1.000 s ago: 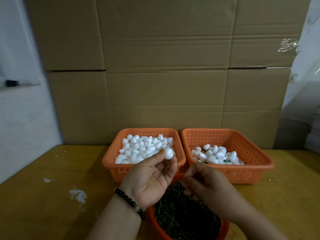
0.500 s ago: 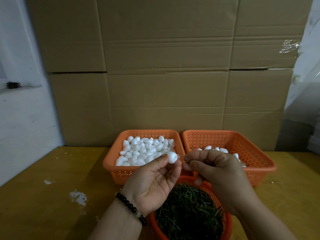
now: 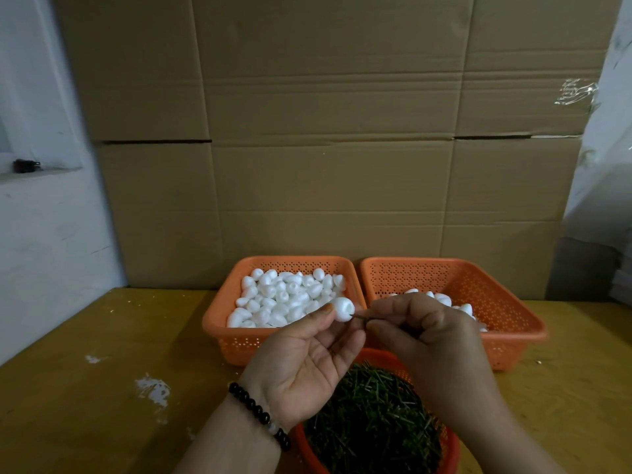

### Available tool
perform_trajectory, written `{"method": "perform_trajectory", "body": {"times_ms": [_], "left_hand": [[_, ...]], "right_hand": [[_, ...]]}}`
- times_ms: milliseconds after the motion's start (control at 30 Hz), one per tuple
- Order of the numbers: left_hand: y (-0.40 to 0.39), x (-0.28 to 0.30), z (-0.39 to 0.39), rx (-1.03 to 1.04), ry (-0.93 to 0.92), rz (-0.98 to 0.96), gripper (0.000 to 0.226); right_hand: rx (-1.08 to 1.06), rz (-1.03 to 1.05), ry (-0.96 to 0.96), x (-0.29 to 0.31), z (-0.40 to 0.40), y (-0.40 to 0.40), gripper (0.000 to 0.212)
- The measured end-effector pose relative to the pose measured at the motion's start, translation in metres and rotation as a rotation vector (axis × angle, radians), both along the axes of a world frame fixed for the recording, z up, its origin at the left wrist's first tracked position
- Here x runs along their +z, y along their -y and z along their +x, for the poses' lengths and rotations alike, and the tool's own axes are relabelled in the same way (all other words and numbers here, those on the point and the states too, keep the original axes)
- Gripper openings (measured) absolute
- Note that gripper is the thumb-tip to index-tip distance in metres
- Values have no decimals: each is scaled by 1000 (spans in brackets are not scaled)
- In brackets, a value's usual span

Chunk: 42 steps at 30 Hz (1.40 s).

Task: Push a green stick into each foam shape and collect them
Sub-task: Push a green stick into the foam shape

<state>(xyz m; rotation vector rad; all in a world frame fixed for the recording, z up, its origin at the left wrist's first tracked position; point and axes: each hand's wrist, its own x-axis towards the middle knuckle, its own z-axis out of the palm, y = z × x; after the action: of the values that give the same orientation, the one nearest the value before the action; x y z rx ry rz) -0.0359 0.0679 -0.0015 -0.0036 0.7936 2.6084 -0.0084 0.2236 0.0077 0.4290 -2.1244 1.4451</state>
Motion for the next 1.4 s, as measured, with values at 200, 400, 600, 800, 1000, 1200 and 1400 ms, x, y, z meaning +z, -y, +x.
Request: {"method": "perform_trajectory", "body": {"times_ms": [200,400,600,800,1000,1200,1400], "left_hand": [[-3,2,2,-8,-36,-11,24],[-5,4,5,10,-94,-47,18],[-7,-1,3,40,-99,-88,35],[-8,-4,3,67,-112,-148,42],[-10,-5,2,83,-116,-146,41],[-13,-6,3,90,-122,-135,39],[-15,-7,4,97,-115,-154,38]], "right_hand": [[-163,166,-121,-1,-1,-2,11],[-222,187,-192,-4,0,1,19],[-190,229,-143,-6,-2,1,18],[-157,229,-123,-7,-2,-1,21],[-141,221,-98,-7,-3,-4,19],[-135,218,-92,-6,-2,-6,19],[-129,248,-93,-6,-2,-6,21]]}}
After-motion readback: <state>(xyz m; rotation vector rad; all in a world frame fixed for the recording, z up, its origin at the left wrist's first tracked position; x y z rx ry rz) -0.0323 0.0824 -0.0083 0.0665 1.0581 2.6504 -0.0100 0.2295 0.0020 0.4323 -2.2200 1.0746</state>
